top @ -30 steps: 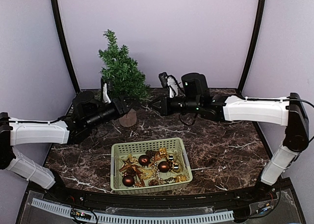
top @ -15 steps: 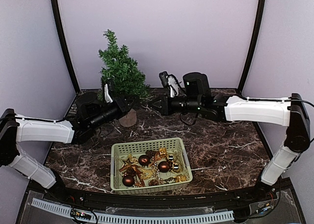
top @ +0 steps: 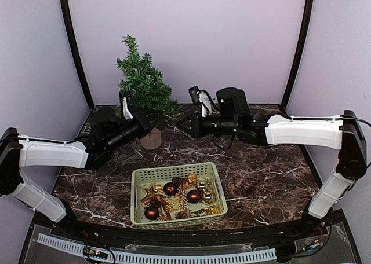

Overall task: Decorate the small christmas tree
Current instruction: Wrap the side of the string light in the gap of the branches.

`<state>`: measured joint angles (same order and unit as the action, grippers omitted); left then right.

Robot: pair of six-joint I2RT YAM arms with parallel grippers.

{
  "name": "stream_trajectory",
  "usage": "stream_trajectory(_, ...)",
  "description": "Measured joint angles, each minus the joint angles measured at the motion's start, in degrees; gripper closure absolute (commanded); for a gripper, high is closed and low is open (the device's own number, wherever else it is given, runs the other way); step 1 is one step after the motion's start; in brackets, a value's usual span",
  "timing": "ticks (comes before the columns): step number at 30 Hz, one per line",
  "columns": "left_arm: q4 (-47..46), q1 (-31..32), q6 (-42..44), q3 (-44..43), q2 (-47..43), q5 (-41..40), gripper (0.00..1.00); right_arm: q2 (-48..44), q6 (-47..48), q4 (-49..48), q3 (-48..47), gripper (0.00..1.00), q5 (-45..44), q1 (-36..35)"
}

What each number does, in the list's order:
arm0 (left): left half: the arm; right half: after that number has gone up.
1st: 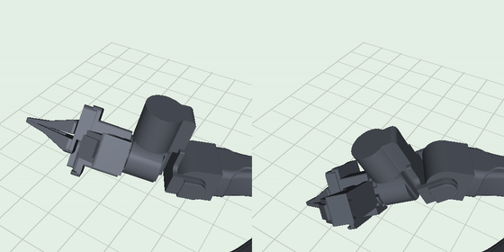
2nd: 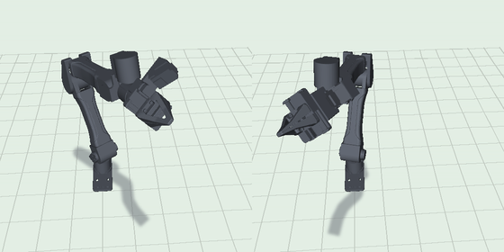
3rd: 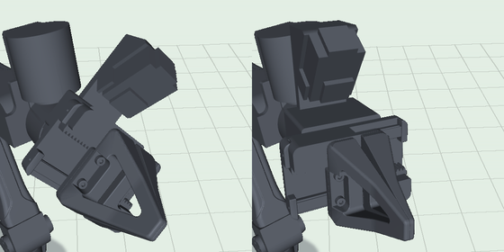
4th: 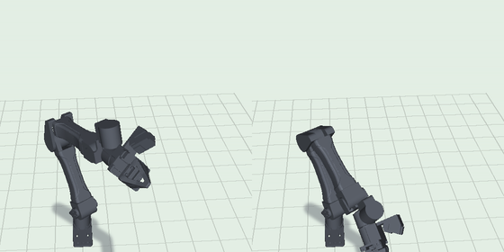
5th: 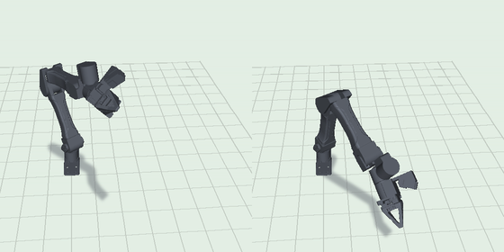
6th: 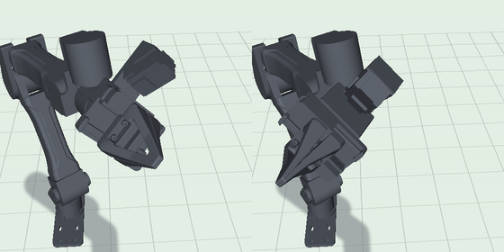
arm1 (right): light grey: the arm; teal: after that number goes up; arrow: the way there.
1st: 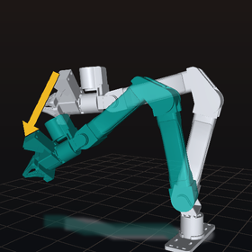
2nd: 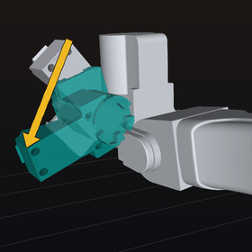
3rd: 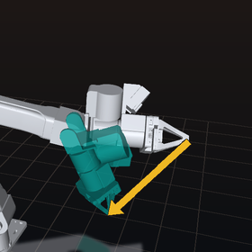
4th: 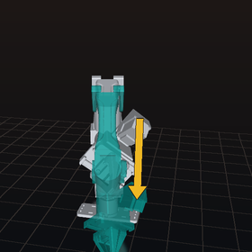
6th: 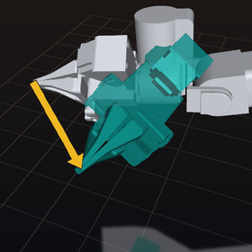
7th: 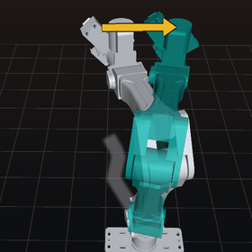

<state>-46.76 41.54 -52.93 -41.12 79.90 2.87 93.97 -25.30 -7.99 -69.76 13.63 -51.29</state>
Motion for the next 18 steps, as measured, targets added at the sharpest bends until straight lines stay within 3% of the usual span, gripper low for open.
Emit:
stream_trajectory(4,-0.20,0.11,-0.22,0.00,0.00,-0.44,1.00,-0.98,0.44,-0.24,3.93,0.56,-2.78,0.42)
stream_trajectory(10,-0.28,0.11,-0.28,0.00,0.00,-0.59,1.00,-6.32,0.72,-2.89,14.19,0.28,-4.98,2.64)
stream_trajectory(13,-0.28,0.11,-0.28,0.00,-0.04,-0.57,1.00,-9.62,1.18,-5.44,19.23,0.23,-5.97,3.72)
stream_trajectory(18,-0.22,0.11,-0.28,0.00,-0.17,-0.55,1.00,-8.85,0.92,-7.87,20.57,0.27,-7.21,4.92)
